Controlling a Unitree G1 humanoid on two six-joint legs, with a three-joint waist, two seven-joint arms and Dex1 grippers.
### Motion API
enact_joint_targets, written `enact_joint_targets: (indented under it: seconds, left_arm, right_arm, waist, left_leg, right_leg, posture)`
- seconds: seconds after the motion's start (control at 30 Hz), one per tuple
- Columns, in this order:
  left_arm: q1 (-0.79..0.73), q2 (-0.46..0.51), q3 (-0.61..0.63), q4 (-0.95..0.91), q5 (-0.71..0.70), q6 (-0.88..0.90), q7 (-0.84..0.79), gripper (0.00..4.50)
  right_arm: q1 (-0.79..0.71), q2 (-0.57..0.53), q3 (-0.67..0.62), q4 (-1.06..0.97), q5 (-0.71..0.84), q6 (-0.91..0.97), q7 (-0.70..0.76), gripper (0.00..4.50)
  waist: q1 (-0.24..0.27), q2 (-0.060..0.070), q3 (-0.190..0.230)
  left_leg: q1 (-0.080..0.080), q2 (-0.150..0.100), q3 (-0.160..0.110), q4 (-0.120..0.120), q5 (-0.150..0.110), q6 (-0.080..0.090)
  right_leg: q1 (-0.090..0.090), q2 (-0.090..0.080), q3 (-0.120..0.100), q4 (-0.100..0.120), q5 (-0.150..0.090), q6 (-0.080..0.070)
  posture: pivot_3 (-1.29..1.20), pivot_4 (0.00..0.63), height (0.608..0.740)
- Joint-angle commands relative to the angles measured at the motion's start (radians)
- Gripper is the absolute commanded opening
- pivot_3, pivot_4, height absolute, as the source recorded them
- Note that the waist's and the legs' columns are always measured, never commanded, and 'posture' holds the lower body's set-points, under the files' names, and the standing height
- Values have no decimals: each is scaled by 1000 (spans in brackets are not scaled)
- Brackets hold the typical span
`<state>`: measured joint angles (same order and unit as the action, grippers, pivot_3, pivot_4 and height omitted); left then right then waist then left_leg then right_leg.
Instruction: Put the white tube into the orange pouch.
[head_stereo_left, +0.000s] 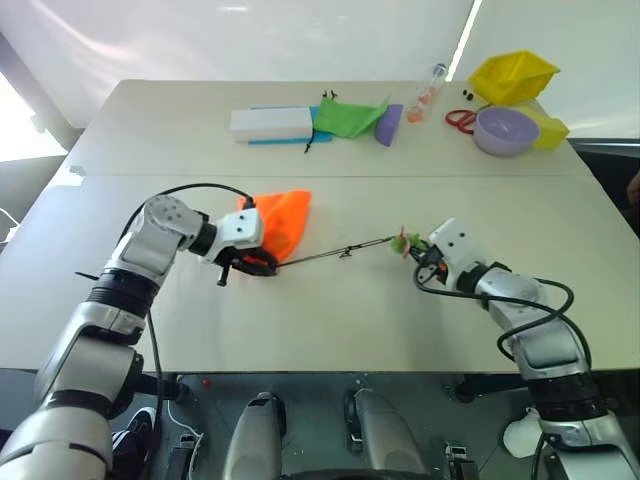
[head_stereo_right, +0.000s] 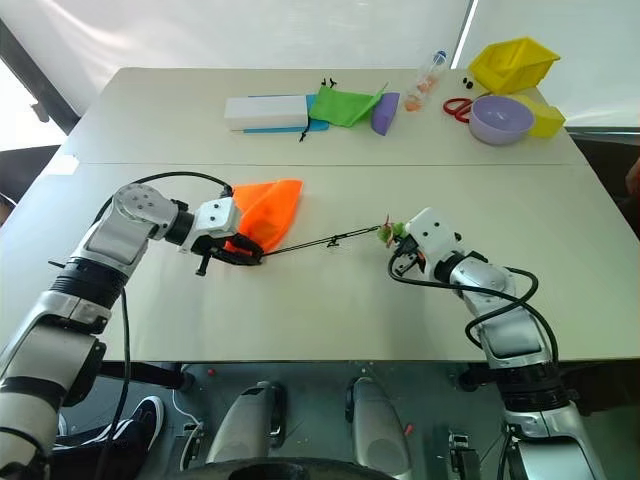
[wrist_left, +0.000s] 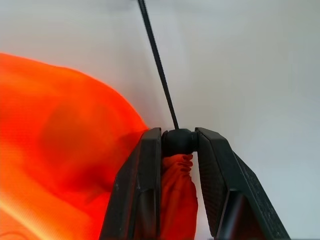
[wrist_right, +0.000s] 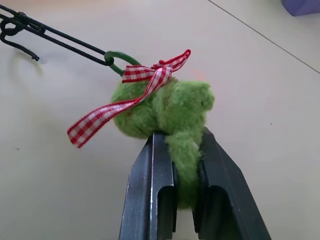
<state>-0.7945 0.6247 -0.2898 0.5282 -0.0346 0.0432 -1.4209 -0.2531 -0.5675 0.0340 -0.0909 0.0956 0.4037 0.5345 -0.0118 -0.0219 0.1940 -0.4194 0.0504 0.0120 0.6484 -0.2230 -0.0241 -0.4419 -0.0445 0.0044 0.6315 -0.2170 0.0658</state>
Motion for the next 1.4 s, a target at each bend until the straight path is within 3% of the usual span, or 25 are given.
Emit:
enact_joint_targets:
  seconds: [0.03,0.07,0.23,0.3,0.4,0.6,1.0,1.4]
  left_arm:
    - [17,-27,55,-31,-51,68,39,1627]
    - [20,-37,65,-43,-65,83,47,1931]
    - [48,-29,125,-147,-157,167,28,4482]
    - [46,-27,168,-168,-201,203,40,4500]
    - [46,-23,231,-194,-254,253,75,4500]
    - [80,-30,329,-199,-272,189,199,4500]
    - [326,80,563,-136,-267,103,477,4500]
    - [486,81,647,-87,-285,21,567,4500]
  right_arm:
    - [-19,20,-55,-21,54,22,8,0]
    - [-19,29,-55,-33,76,31,21,428]
    - [29,8,-15,-137,127,51,117,2927]
    - [50,-12,-28,-167,149,48,155,3948]
    - [49,-26,-68,-173,153,7,158,3948]
    - [32,-26,-159,-177,226,-42,196,3948]
    - [243,-54,-93,-400,338,8,310,3948]
    - [261,-117,-146,-273,313,-79,374,3948]
  waist:
    - [0,0,0]
    - [0,0,0]
    - [-1,0,0]
    - [-1,0,0]
    - [-1,0,0]
    - [-1,0,0]
    - [-1,0,0]
    - [2,-2,-1]
  left_leg:
    - [0,0,0,0,0,0]
    - [0,0,0,0,0,0]
    - [0,0,0,0,0,0]
    - [0,0,0,0,0,0]
    - [0,0,0,1,0,0]
    - [3,0,0,1,0,0]
    - [10,1,1,-1,0,-1]
    - [11,1,6,-1,-1,-2]
  right_leg:
    - [0,0,0,0,0,0]
    - [0,0,0,0,0,0]
    - [0,0,0,1,0,0]
    - [0,1,0,1,0,0]
    - [0,0,0,1,0,1]
    - [2,0,0,1,-1,5]
    - [8,-1,1,0,-1,4]
    - [8,-6,1,-3,-1,4]
  posture:
    - [0,150,740]
    - [0,150,740]
    - [0,150,740]
    - [0,150,740]
    - [0,150,740]
    - [0,150,740]
    - [0,150,740]
    - [0,150,740]
